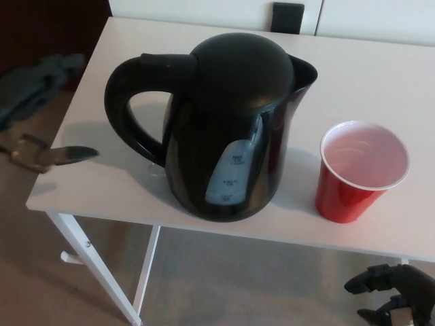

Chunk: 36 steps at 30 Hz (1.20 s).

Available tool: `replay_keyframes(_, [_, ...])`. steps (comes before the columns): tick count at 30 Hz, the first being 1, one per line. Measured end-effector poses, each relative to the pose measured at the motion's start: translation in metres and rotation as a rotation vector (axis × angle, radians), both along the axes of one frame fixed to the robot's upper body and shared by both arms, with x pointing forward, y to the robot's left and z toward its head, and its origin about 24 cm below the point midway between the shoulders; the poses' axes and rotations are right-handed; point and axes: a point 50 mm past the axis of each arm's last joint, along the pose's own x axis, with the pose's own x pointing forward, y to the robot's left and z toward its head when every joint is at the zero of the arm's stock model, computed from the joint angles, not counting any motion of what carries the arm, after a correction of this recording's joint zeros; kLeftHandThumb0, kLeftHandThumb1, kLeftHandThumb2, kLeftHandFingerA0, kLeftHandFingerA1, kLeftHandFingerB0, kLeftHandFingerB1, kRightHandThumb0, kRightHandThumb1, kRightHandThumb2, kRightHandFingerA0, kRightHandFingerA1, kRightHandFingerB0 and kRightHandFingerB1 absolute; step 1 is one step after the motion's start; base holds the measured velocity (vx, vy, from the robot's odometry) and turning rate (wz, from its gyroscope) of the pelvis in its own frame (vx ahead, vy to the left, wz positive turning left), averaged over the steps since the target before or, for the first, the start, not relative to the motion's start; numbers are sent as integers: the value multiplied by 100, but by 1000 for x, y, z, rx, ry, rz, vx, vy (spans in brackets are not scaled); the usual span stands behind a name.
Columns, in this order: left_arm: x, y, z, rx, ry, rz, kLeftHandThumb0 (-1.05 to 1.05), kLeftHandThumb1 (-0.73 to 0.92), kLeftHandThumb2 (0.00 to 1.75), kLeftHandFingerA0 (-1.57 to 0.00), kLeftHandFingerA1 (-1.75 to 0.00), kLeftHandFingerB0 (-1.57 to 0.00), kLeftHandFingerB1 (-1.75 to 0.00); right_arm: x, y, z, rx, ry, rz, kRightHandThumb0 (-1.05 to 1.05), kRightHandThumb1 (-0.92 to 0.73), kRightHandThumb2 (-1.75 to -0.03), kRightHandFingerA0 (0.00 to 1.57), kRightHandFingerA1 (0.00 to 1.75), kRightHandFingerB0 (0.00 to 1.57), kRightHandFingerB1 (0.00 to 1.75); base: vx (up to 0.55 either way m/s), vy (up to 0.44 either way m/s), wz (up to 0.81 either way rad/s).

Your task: The robot walk towards a table in front and uses its left hand to pick up the pot from the base and pour water to the cup on the right hand side

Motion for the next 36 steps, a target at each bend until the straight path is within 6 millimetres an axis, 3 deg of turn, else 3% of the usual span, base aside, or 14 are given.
replay_keyframes(6, [-33,36,1,-76,-14,89,-41,42,53,0,0,0,0,-7,-5,-6,-3,30,-25,-28,-60,-57,68,59,51,46,0,0,0])
replay_keyframes(11, [-67,67,-4,-122,-11,182,-19,46,54,0,0,0,0,-14,-11,-12,-3,49,-53,-26,-46,-63,47,51,44,48,0,0,0])
replay_keyframes(13, [-80,78,-10,-140,5,227,-12,50,55,0,0,0,0,-17,-13,-14,-2,56,-66,-10,-31,-83,24,56,22,53,0,0,0])
replay_keyframes(15, [-105,98,-28,-170,52,313,-13,49,55,0,0,0,0,-23,-19,-18,1,71,-96,-8,-31,-83,21,55,21,52,0,0,0])
replay_keyframes(16, [-112,103,-35,-180,72,339,-9,50,56,0,0,0,0,-25,-20,-19,1,75,-105,-4,-49,-54,24,38,28,32,0,0,0])
replay_keyframes(17, [-122,109,-44,-192,98,374,-9,50,56,0,0,0,0,-27,-22,-20,4,77,-116,-4,-49,-54,24,38,28,32,0,0,0])
replay_keyframes(18, [-132,115,-55,-207,127,410,-12,52,58,0,0,0,0,-29,-25,-21,7,81,-132,-3,-34,-84,14,51,16,50,0,0,0])
replay_keyframes(25, [-191,135,-128,-270,331,638,-14,47,72,0,-8,0,-7,-49,-34,-31,31,109,-208,-1,-36,-86,13,51,16,49,0,0,0])
replay_keyframes(26, [-201,136,-139,-275,362,671,-9,43,73,-4,-48,0,-17,-53,-35,-32,34,115,-219,-2,-38,-88,5,48,14,49,0,0,0])
replay_keyframes(27, [-205,136,-144,-276,376,685,-22,54,60,-33,-48,-11,-24,-55,-36,-33,35,118,-224,-5,-35,-84,4,48,14,49,0,0,0])
replay_keyframes(31, [-223,136,-179,-303,480,767,-28,58,60,-44,-55,-12,-31,-62,-37,-38,37,131,-242,-7,-34,-83,7,49,13,48,0,0,0])
replay_keyframes(32, [-225,135,-185,-306,498,779,-20,43,89,-30,-62,-2,-47,-63,-37,-38,37,133,-244,-7,-34,-83,8,50,12,48,0,0,0])
replay_keyframes(35, [-235,129,-210,-327,572,827,-20,43,89,-30,-62,-2,-47,-66,-36,-41,39,142,-250,-7,-34,-83,8,50,12,48,0,0,0])
replay_keyframes(36, [-238,128,-218,-330,596,845,-47,60,59,-21,-39,-18,-29,-68,-36,-42,41,144,-253,-10,-32,-82,13,52,14,49,0,0,0])
